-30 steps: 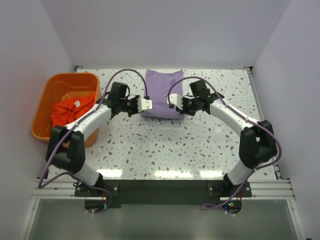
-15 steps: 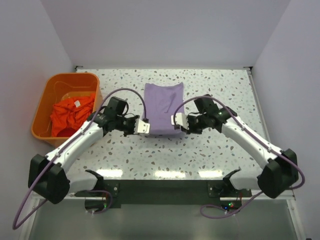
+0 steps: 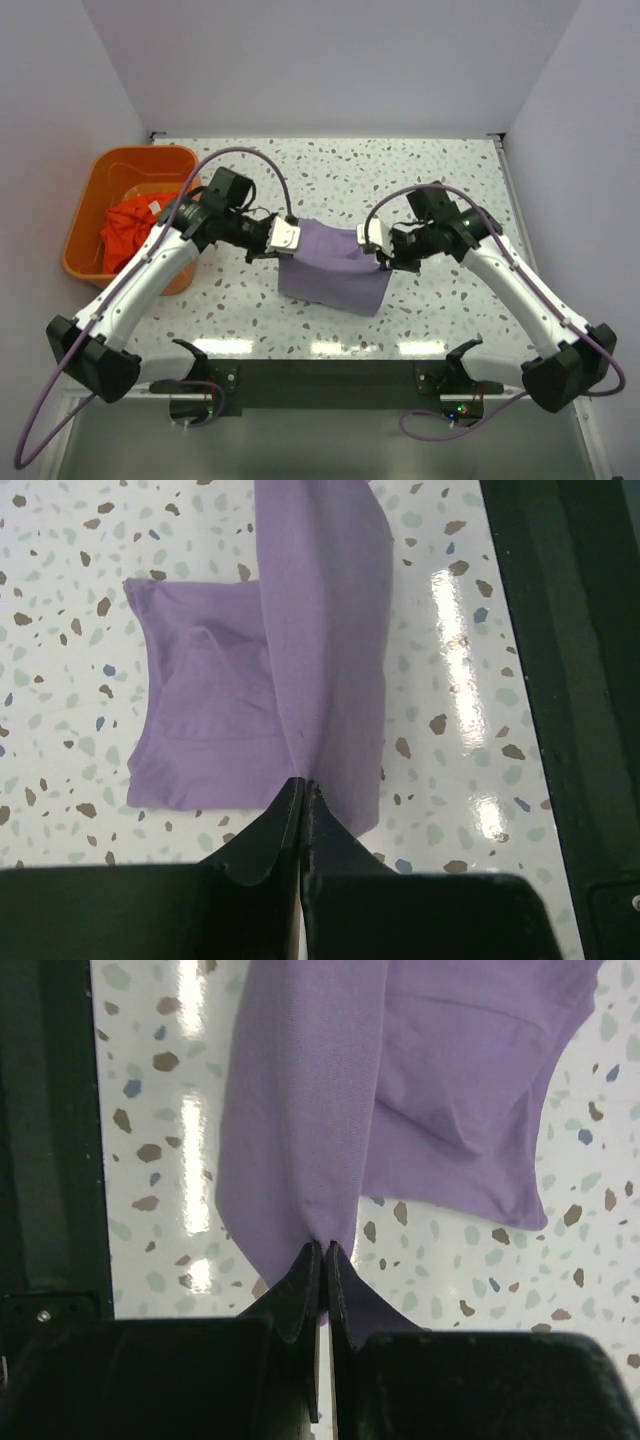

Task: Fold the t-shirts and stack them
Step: Fold the tshirt

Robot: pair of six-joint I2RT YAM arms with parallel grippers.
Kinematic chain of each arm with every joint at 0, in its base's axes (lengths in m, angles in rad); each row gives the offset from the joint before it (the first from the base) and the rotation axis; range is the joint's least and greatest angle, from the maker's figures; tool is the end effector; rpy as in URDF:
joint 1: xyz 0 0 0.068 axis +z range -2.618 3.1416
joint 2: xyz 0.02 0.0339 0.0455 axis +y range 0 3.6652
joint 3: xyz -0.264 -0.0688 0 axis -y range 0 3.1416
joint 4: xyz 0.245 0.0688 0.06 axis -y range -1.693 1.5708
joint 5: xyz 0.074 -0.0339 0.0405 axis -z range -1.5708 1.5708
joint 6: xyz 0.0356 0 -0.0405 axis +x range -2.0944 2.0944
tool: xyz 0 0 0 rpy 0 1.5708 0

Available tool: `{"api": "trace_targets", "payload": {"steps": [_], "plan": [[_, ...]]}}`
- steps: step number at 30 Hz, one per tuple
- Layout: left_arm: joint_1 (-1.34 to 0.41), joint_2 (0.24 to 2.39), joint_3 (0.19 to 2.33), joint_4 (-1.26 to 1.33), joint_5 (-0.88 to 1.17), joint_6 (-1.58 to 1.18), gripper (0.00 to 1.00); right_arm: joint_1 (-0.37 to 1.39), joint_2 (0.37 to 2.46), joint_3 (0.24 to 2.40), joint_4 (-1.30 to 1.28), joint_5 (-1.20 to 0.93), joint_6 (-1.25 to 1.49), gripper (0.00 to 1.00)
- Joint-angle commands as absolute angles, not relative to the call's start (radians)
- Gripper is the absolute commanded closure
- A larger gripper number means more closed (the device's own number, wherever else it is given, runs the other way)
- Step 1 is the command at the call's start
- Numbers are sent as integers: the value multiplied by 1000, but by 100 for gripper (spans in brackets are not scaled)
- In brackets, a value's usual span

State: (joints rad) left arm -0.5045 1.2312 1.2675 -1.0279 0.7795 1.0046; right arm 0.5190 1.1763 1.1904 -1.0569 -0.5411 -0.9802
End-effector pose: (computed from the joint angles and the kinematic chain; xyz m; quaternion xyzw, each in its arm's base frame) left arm 0.1884 -0.1326 0.3482 0.6863 0.5716 -0.2874 0.3460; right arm 0.1779 0.1227 0.3304 -0.6849 0.6334 0.1937 0.3038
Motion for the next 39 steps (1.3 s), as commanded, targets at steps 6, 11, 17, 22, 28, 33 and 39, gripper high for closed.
{"api": "trace_targets", "payload": {"steps": [6, 11, 17, 22, 28, 33, 39], "plan": [[-413, 1491, 1449, -1016, 787, 1083, 100, 379, 1435, 1362, -1115, -601, -1138, 100], [-357, 1639, 1545, -1025, 798, 1159, 100, 356, 1525, 1420, -1108, -607, -1172, 100], [-324, 1804, 1724, -1083, 819, 1216, 100, 310, 1679, 1548, -1123, -621, -1206, 100], [-302, 1920, 1831, -1100, 818, 1247, 100, 287, 1798, 1672, -1150, -629, -1229, 100], [-285, 2045, 1943, -1083, 815, 1247, 100, 275, 1940, 1787, -1163, -626, -1236, 100], [-285, 2095, 1979, -1048, 819, 1262, 100, 265, 2011, 1854, -1201, -623, -1258, 100], [-284, 2137, 1987, -994, 830, 1269, 100, 255, 2028, 1870, -1203, -609, -1263, 100]]}}
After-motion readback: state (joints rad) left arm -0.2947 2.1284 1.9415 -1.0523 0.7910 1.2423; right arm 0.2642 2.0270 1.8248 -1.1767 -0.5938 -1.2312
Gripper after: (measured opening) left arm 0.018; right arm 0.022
